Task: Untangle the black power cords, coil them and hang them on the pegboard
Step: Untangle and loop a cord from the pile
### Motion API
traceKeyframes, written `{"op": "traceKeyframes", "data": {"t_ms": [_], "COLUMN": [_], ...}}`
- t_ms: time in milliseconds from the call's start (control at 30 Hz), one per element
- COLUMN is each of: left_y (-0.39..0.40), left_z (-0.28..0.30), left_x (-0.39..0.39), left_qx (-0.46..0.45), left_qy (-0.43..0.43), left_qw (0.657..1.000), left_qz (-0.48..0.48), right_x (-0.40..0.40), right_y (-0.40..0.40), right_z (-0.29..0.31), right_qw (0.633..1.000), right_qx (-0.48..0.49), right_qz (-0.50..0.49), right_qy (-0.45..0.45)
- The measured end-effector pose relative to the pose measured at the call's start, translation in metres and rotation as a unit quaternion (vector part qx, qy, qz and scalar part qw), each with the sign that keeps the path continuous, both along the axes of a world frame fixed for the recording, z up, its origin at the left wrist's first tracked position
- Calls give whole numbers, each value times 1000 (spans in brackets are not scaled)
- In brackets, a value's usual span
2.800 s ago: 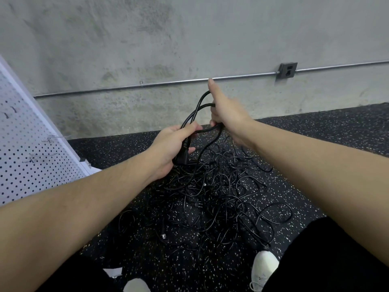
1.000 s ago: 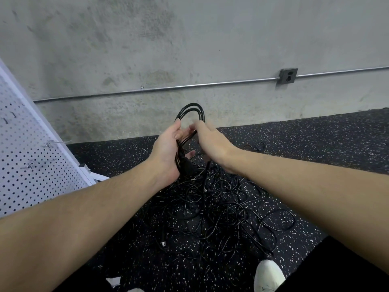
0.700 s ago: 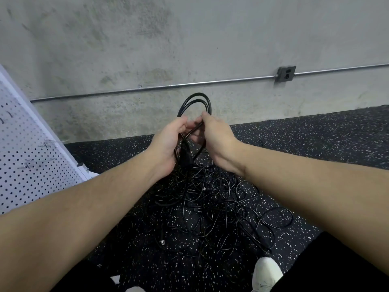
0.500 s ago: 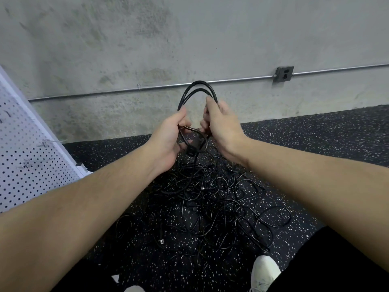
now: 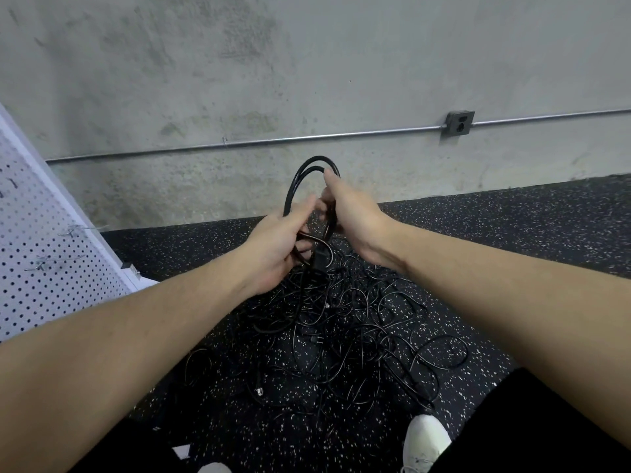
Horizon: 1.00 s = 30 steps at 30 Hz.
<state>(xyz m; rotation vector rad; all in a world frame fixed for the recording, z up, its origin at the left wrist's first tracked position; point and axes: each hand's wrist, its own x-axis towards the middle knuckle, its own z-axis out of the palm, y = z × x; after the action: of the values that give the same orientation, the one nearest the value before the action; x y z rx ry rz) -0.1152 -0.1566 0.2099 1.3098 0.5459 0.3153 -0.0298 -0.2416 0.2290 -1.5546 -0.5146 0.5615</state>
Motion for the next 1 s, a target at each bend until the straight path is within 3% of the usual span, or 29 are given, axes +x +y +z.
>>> {"op": "traceKeyframes", "data": {"t_ms": [67, 167, 233, 467, 633, 767, 867, 1000], "left_y": [-3, -5, -4, -12, -4, -4, -9, 5], "left_z": [-5, -13, -15, -1, 3, 1, 7, 11], "left_x": [-4, -4, -1, -9, -11, -6, -6, 3], "left_qx": [75, 181, 203, 49, -55, -11, -10, -60], "left_qy": [2, 32, 14, -25, 17, 5, -27, -85], "left_qw": [996, 981, 977, 987, 976, 983, 992, 994], "left_qz": [-52, -63, -61, -149, -209, -183, -124, -25], "right_x": [2, 2, 3, 19, 28, 24, 15, 1], "right_y": [0, 0, 1, -5, -12, -14, -19, -21], "right_z": [-2, 1, 0, -9, -15, -12, -14, -31], "right_qw": [1000, 997, 993, 999, 997, 994, 983, 950], "right_qx": [-13, 29, 50, -27, -64, -42, -23, -116], "right_qz": [-19, -32, -23, 3, 31, 53, 147, 285], "right_qy": [-18, 63, 109, 29, 40, 81, 109, 58]}}
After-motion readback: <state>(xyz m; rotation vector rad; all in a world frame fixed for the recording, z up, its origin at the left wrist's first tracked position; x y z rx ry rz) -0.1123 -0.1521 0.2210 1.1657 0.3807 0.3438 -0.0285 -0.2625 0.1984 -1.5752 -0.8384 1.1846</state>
